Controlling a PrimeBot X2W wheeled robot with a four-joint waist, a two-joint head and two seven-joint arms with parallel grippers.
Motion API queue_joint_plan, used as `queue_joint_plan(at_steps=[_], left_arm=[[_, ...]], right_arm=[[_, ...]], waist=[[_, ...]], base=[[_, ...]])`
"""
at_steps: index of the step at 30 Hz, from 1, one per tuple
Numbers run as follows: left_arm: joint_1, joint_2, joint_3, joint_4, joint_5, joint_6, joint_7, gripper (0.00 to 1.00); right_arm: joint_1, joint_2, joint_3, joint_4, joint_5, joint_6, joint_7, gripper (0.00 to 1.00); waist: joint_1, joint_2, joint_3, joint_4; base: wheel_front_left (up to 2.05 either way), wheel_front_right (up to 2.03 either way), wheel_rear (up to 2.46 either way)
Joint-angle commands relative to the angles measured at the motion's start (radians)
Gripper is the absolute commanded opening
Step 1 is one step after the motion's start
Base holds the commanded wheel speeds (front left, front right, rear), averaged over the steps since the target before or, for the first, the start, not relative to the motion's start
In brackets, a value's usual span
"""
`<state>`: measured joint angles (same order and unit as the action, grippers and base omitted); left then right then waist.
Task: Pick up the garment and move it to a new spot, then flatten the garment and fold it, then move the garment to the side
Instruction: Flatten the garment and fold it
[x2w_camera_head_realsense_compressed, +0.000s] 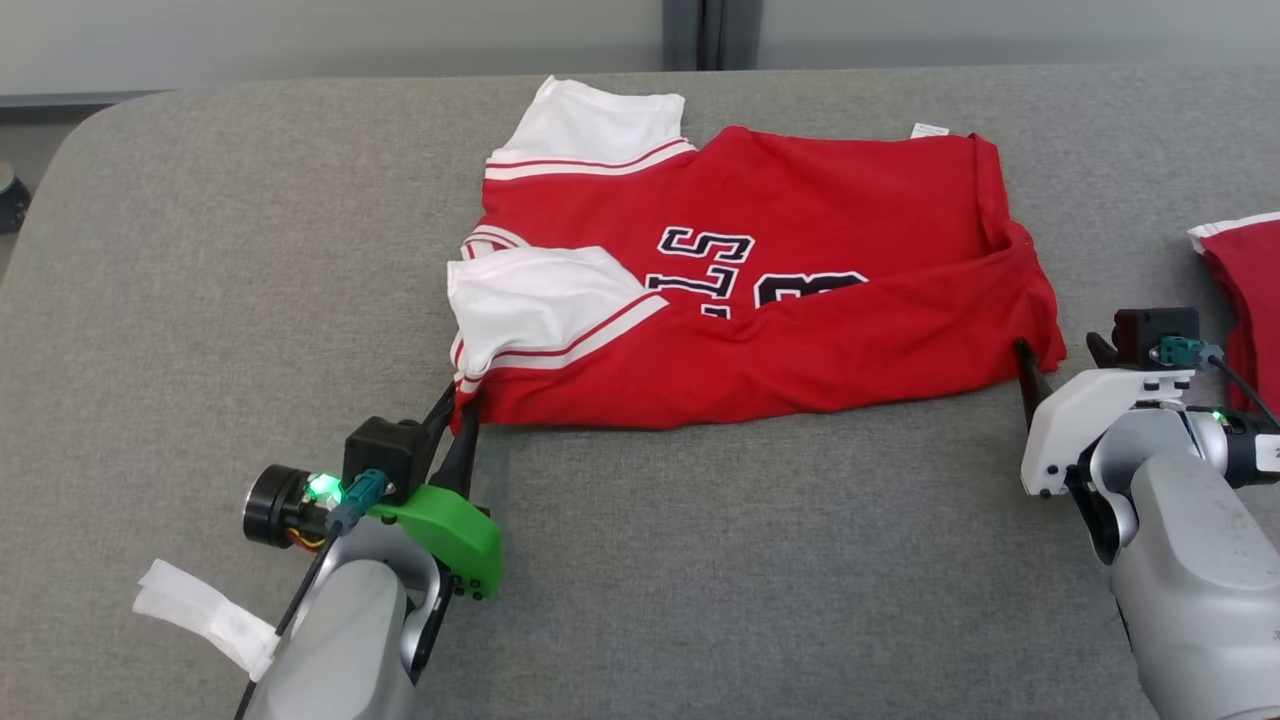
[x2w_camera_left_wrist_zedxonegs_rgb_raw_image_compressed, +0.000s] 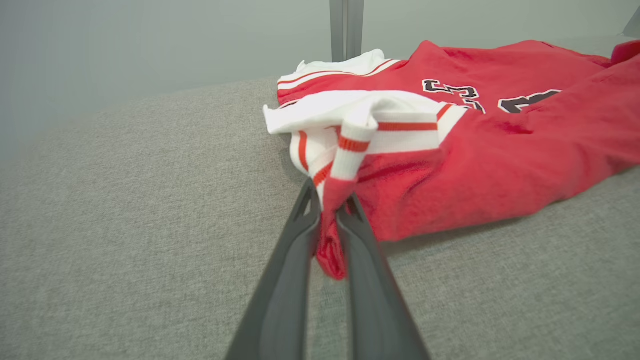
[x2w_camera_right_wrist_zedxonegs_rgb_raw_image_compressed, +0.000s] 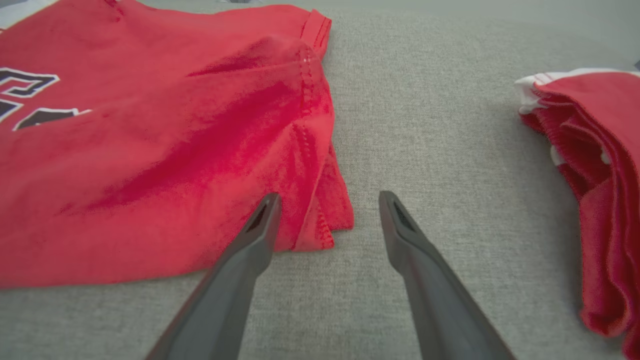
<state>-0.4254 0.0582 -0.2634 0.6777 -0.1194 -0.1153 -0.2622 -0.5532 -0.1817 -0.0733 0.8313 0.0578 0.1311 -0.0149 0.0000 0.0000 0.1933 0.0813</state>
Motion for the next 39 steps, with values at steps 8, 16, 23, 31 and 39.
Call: queue_joint_plan(at_steps=[8, 16, 23, 31, 39], left_arm=[[-0.023, -0.003, -0.025, -0.015, -0.015, -0.002, -0.003, 0.0], [-0.002, 0.003, -0.017, 0.003, -0.021, 0.007, -0.003, 0.0], [0.037, 0.029, 0.003, 0.025, -0.029, 0.012, -0.003, 0.0], [0.105, 0.052, -0.006, 0.036, -0.045, -0.002, -0.003, 0.0], [0.216, 0.075, -0.061, 0.027, -0.09, -0.014, 0.013, 0.0]], right_arm=[[-0.105, -0.007, -0.052, 0.183, -0.061, -0.001, 0.014, 1.0], [-0.154, 0.011, -0.049, 0.286, -0.05, -0.001, -0.001, 0.0], [-0.139, -0.004, -0.002, 0.32, -0.019, -0.001, -0.052, 0.0], [-0.076, 0.003, 0.08, 0.309, 0.073, -0.001, -0.056, 0.0], [0.058, -0.005, 0.164, 0.207, 0.246, -0.001, 0.068, 0.0]], waist=[[0.0, 0.0, 0.035, 0.034], [0.0, 0.0, 0.01, 0.018], [0.0, 0.0, -0.05, -0.018], [0.0, 0.0, -0.136, -0.063], [0.0, 0.0, -0.226, -0.096]], base=[[0.0, 0.0, 0.0], [0.0, 0.0, 0.0], [0.0, 0.0, 0.0], [0.0, 0.0, 0.0], [0.0, 0.0, 0.0]])
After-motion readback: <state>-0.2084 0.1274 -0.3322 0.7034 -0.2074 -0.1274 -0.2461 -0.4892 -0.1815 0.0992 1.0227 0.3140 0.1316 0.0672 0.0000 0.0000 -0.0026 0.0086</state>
